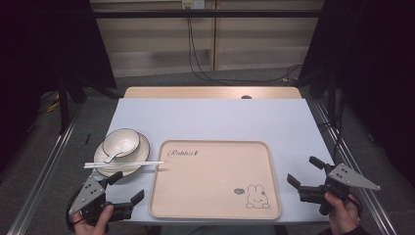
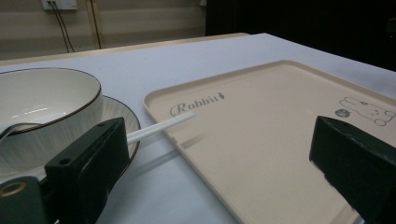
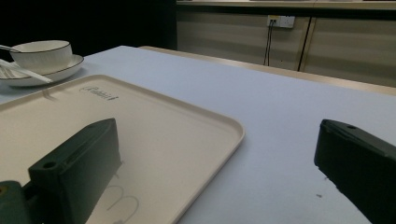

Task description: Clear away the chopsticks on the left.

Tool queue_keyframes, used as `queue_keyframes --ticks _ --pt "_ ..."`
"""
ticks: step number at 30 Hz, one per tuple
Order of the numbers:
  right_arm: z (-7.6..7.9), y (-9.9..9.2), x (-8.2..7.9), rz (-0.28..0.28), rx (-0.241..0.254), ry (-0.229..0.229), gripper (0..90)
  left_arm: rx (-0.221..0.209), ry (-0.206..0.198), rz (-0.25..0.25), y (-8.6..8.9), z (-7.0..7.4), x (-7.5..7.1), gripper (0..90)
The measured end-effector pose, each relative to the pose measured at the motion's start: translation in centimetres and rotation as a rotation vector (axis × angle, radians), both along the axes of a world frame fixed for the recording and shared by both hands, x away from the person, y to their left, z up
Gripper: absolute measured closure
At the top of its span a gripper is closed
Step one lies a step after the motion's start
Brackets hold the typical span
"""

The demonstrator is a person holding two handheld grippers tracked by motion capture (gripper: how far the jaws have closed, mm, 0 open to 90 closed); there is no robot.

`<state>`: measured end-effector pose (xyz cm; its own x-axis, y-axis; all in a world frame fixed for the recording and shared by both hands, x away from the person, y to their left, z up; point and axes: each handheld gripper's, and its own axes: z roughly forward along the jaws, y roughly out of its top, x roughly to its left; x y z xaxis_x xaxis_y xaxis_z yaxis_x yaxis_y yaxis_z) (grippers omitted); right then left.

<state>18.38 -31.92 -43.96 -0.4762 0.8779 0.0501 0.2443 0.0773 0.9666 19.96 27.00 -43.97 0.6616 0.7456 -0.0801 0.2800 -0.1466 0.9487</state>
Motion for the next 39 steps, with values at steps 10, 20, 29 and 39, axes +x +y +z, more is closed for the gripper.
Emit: queue_keyframes --ticks 10,20,29,39 --pt "-0.2 0.2 0.1 0.009 -0.001 0.023 0.0 0.002 0.006 -0.048 -0.4 0.1 0.3 5.6" --pt "-0.2 0.2 0.0 0.011 -0.008 0.012 0.0 -0.011 0.045 -0.118 -0.7 0.9 0.8 4.7" --pt "-0.1 0.3 0.1 0.012 -0.008 0.013 0.0 0.039 0.090 -0.121 1.1 1.7 0.6 10.5" --pt "-0.1 0.4 0.0 0.013 -0.014 0.002 0.0 0.112 0.100 -0.131 4.7 2.4 1.7 13.4"
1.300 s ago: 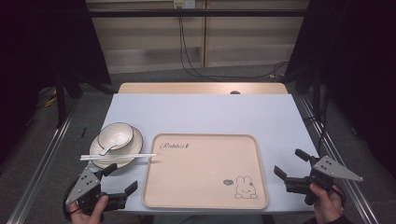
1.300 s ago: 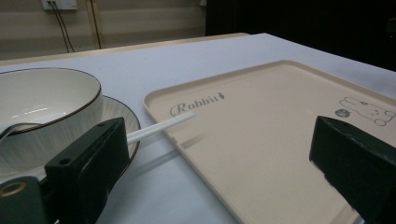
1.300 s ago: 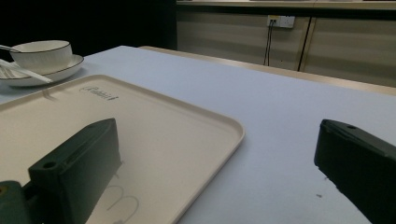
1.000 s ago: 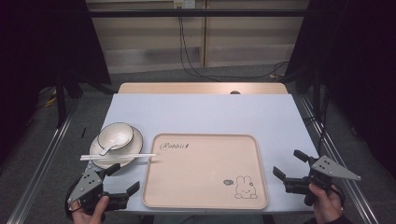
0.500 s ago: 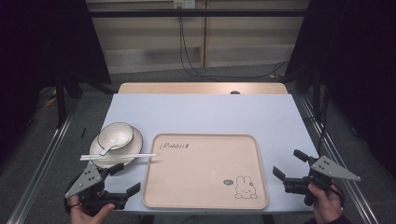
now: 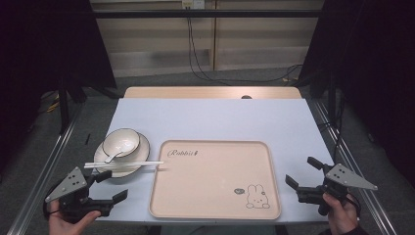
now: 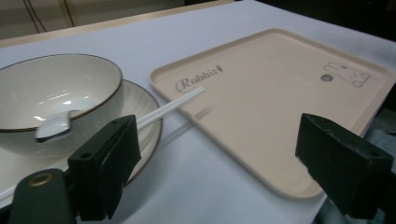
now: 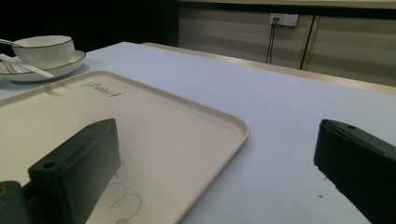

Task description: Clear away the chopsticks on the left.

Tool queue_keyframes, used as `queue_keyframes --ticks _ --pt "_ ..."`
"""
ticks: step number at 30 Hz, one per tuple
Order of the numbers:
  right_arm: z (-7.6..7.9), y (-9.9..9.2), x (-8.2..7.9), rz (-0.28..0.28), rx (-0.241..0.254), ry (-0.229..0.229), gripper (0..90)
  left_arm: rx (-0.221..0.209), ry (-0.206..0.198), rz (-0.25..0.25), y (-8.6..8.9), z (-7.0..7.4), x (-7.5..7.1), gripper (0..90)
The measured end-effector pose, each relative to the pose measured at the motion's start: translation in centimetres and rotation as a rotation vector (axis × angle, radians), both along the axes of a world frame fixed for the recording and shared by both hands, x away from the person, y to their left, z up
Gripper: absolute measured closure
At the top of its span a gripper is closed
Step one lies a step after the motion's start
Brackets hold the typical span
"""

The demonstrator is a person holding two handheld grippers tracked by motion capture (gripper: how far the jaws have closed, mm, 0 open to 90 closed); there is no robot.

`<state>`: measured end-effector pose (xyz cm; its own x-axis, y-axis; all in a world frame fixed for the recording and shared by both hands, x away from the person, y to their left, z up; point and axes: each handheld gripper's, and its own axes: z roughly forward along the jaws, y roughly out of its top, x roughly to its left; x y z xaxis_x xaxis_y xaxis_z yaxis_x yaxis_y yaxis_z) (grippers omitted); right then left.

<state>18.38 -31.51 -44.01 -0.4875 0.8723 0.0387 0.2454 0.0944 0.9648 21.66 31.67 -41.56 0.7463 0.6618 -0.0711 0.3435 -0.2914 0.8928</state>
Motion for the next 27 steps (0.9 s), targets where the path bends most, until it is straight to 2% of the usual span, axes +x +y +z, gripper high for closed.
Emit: queue_keyframes --ticks 4,5,7,8,9,10,12,14,15,16,17,18,19,21,22,24,27 --pt "0.0 0.0 0.0 0.004 -0.004 -0.001 0.0 0.005 0.019 -0.009 0.9 -0.2 0.8 13.3" --pt "0.0 0.0 0.0 0.004 0.000 0.000 0.1 0.021 0.033 -0.041 1.5 -0.3 1.5 11.4" --pt "0.0 0.0 0.0 -0.002 0.009 -0.003 0.0 0.057 0.029 -0.052 2.1 -0.3 2.1 14.3" --pt "0.1 0.0 -0.1 -0.006 0.011 -0.004 0.0 0.064 0.048 -0.058 2.4 -0.4 2.5 13.1" --pt "0.1 0.0 -0.1 -0.002 0.007 -0.004 0.0 0.085 0.050 -0.073 2.7 -0.5 2.8 13.7" --pt "0.0 0.1 0.0 -0.006 0.008 -0.007 0.1 0.117 0.054 -0.079 2.9 -0.6 3.1 16.2" --pt "0.0 0.1 0.0 0.004 0.002 -0.002 0.0 0.134 0.062 -0.086 3.4 -0.8 3.7 19.0" --pt "0.0 0.1 0.0 0.007 -0.003 -0.003 0.1 0.171 0.046 -0.102 3.9 -0.9 4.2 29.6" --pt "0.0 0.1 0.0 0.007 -0.002 -0.001 0.0 0.168 0.036 -0.108 4.1 -1.0 4.5 35.3" --pt "0.0 0.0 0.0 0.006 -0.002 -0.001 0.1 0.166 0.038 -0.114 4.3 -1.0 4.9 36.6" --pt "0.0 0.0 0.0 0.003 0.002 0.002 0.0 0.183 0.035 -0.126 4.3 -1.0 5.2 39.5" --pt "0.0 0.0 0.0 0.002 0.004 0.003 0.1 0.183 0.035 -0.126 4.3 -1.0 5.2 43.3" --pt "0.0 0.0 0.0 -0.001 0.005 -0.001 0.0 0.209 0.039 -0.129 4.6 -1.0 5.9 46.1" --pt "0.0 0.0 0.0 0.000 0.005 -0.001 0.1 0.205 0.049 -0.143 4.9 -1.2 6.5 49.5" --pt "0.0 0.0 0.0 0.002 0.004 -0.001 0.1 0.223 0.053 -0.140 5.0 -1.3 6.8 52.0" --pt "0.0 0.0 -0.1 0.006 0.003 -0.002 0.0 0.240 0.062 -0.141 5.1 -1.6 7.3 52.7" --pt "0.0 0.0 -0.1 0.011 -0.002 -0.003 0.0 0.236 0.064 -0.125 5.4 -2.0 8.0 52.6"
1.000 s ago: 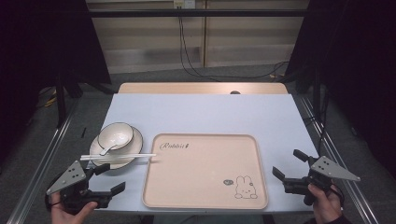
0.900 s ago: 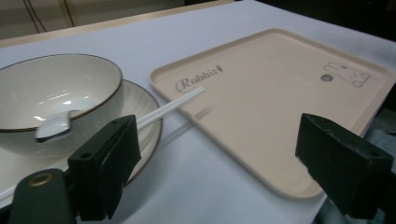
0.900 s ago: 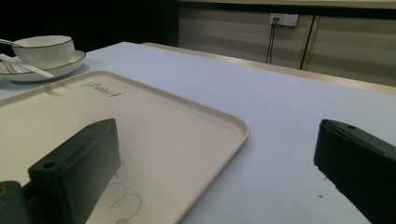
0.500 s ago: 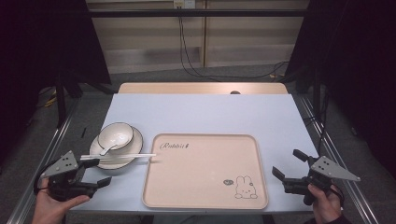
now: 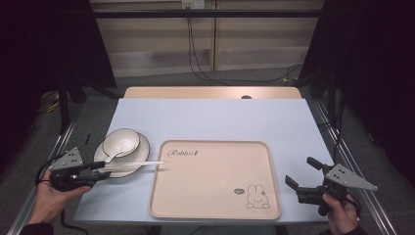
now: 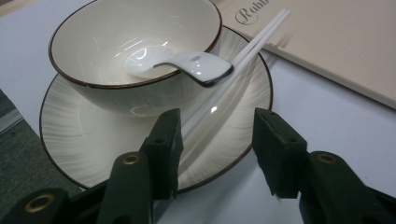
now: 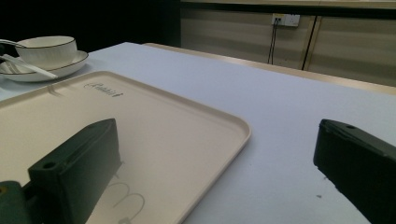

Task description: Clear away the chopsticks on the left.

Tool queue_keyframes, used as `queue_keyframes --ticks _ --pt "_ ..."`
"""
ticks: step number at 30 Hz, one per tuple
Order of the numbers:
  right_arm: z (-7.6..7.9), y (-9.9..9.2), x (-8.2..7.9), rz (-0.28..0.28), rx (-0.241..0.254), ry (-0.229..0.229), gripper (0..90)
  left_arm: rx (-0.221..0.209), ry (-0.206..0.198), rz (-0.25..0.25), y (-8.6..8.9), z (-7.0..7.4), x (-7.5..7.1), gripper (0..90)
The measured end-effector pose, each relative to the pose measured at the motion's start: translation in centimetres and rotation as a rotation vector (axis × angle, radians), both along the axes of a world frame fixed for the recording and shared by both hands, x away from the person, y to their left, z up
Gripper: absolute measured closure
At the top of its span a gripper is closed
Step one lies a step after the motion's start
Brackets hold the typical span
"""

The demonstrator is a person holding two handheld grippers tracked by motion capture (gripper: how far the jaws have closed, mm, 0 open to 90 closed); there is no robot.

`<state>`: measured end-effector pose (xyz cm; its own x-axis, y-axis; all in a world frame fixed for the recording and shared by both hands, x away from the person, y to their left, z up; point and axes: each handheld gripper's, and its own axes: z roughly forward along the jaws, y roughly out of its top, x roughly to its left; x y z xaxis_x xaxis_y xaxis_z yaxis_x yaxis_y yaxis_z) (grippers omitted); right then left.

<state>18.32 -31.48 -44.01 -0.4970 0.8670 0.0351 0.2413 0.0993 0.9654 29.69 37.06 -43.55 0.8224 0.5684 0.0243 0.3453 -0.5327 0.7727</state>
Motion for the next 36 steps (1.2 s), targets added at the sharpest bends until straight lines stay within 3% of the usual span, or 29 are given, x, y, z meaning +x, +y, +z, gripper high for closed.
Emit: queue_keyframes --ticks 7,11,19,20,21,23,36 --pt "0.0 0.0 0.0 -0.005 0.008 0.003 0.4 0.025 -0.004 -0.009 -0.1 -0.6 1.1 63.8" --pt "0.0 0.0 0.0 -0.002 0.007 0.003 0.4 0.054 -0.013 -0.008 -0.4 -0.6 1.4 64.8" --pt "0.0 0.0 0.0 -0.001 0.008 0.002 0.3 0.070 -0.019 -0.026 -0.7 -0.7 1.5 65.2" --pt "0.0 0.0 0.0 -0.001 0.008 0.002 0.4 0.101 -0.021 -0.025 -0.9 -0.7 1.6 66.2" --pt "-0.1 0.0 0.0 -0.001 0.008 0.004 0.3 0.083 -0.017 -0.034 -1.0 -0.8 1.6 66.7" --pt "0.0 -0.1 0.0 -0.002 0.008 0.004 0.4 0.104 -0.023 -0.025 -1.0 -0.8 1.6 68.1" --pt "0.0 -0.1 -0.1 -0.003 0.011 0.008 0.4 0.110 0.010 -0.089 -2.2 -1.3 1.9 72.9"
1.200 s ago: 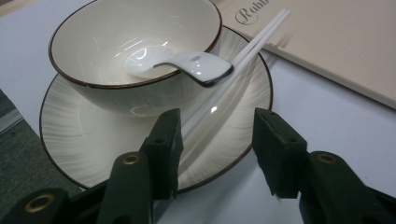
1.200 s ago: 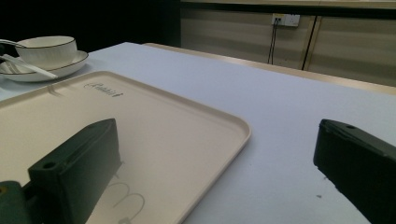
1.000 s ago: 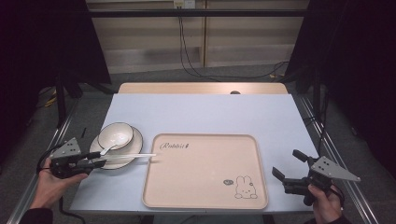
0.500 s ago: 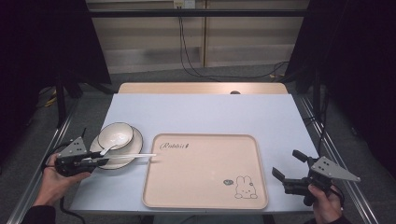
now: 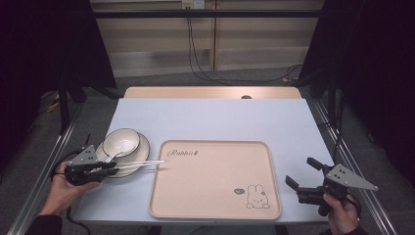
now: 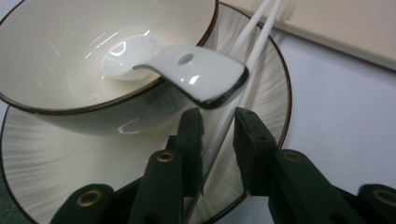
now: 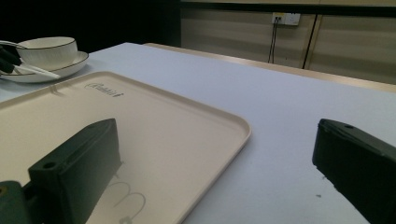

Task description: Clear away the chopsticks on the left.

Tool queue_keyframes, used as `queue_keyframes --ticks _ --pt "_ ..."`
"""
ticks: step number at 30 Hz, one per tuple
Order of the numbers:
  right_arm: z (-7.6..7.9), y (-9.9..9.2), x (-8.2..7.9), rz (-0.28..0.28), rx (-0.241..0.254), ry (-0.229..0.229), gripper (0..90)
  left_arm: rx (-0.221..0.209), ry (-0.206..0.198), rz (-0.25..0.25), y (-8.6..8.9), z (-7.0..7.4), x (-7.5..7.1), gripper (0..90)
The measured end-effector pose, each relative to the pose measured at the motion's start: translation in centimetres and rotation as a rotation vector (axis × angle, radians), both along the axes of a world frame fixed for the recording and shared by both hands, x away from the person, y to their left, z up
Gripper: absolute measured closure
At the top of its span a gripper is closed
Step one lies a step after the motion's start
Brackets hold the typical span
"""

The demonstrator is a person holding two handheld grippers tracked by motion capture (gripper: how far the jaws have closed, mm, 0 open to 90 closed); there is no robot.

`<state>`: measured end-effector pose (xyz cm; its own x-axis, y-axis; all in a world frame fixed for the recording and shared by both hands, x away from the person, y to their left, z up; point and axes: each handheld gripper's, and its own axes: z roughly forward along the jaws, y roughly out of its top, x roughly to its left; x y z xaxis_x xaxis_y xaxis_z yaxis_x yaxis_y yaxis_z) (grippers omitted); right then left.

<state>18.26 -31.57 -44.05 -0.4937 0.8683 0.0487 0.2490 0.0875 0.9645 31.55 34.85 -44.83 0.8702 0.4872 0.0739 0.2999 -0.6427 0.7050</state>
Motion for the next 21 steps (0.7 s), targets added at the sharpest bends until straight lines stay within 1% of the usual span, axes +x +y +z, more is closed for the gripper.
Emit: queue_keyframes --ticks 3,6,7,8,10,12,14,19,21 --pt "0.00 0.04 0.02 0.002 -0.001 0.001 0.4 0.001 0.006 -0.008 -0.13 0.02 0.01 73.8" --pt "-0.01 0.08 0.03 0.002 -0.006 -0.004 0.4 0.004 0.017 -0.027 -0.20 0.11 -0.02 75.8" --pt "-0.02 0.07 0.03 0.002 -0.006 -0.003 0.4 0.015 0.026 -0.031 -0.22 0.20 -0.06 76.3" --pt "-0.03 0.08 0.03 0.000 -0.002 0.000 0.4 0.007 0.034 -0.040 -0.22 0.19 -0.04 76.9" --pt "-0.03 0.06 0.02 0.001 0.002 0.004 0.4 0.019 0.035 -0.051 -0.25 0.28 0.01 78.0" --pt "-0.04 0.07 0.03 0.002 -0.001 0.001 0.4 0.011 0.049 -0.056 -0.43 0.23 0.03 80.7" --pt "-0.04 0.12 0.05 -0.005 0.001 0.002 0.4 0.020 0.057 -0.070 -0.45 0.28 0.18 84.0" --pt "-0.04 0.06 0.02 -0.003 0.002 0.007 0.4 0.018 0.065 -0.060 -0.45 0.30 0.18 84.3" --pt "-0.05 0.06 0.04 0.000 0.000 0.004 0.4 0.005 0.070 -0.043 -0.45 0.24 0.06 84.4"
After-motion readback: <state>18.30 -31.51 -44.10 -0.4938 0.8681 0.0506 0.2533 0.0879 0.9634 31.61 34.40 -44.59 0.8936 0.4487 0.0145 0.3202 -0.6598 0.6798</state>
